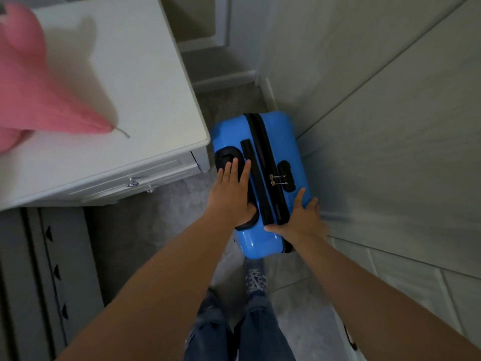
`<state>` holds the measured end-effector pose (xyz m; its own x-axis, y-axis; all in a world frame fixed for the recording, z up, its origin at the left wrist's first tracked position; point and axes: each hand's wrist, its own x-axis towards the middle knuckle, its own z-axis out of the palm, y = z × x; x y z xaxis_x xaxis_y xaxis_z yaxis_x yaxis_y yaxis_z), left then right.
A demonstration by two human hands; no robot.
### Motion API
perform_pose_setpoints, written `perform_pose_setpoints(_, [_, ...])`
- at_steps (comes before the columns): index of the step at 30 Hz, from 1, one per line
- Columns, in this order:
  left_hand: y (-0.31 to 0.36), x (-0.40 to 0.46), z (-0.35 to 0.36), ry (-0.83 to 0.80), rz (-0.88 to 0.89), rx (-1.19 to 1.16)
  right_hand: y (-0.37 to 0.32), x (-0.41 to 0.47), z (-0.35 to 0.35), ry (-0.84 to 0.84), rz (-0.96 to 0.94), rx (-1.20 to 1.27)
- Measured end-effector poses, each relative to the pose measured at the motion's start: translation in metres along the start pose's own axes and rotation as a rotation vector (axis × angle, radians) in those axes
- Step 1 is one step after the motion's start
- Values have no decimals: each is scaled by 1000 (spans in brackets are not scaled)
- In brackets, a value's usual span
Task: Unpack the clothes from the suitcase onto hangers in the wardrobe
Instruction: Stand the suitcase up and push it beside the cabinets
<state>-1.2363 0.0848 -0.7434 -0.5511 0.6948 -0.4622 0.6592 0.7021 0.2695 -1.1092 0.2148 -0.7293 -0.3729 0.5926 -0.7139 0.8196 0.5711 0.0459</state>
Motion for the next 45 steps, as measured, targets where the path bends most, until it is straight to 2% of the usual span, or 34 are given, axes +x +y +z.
perform_pose_setpoints(3, [-8,-5,3,145,122,194,-25,21,-22,16,-28,-61])
perform_pose_setpoints(5, [-9,-13,14,123,218,298,-41,34,-36,2,-31,-92])
perform_pose_setpoints(6, [-10,-16,19,122,212,319,-48,40,-42,-3,-28,-95])
perform_pose_setpoints(9, [-10,-6,19,154,112,290,-64,61,-59,2,-40,-135])
perform_pose_setpoints(12, [-12,11,13,163,85,300,-72,75,-74,25,-88,-190])
perform_pose_setpoints(15, [-12,28,2,123,36,303,-85,92,-92,39,-127,-216])
perform_pose_setpoints(22, [7,78,-25,58,-198,475,-119,125,-130,81,-175,-235])
perform_pose_setpoints(26, [0,100,-38,77,-245,506,-131,137,-148,122,-203,-257])
perform_pose_setpoints(33, [-24,129,-63,28,-370,567,-151,147,-150,299,-237,-181])
perform_pose_setpoints(38, [-50,135,-81,-13,-343,628,-171,156,-148,338,-271,-175])
perform_pose_setpoints(45, [-60,154,-97,-11,-362,453,-179,174,-181,253,-299,-125])
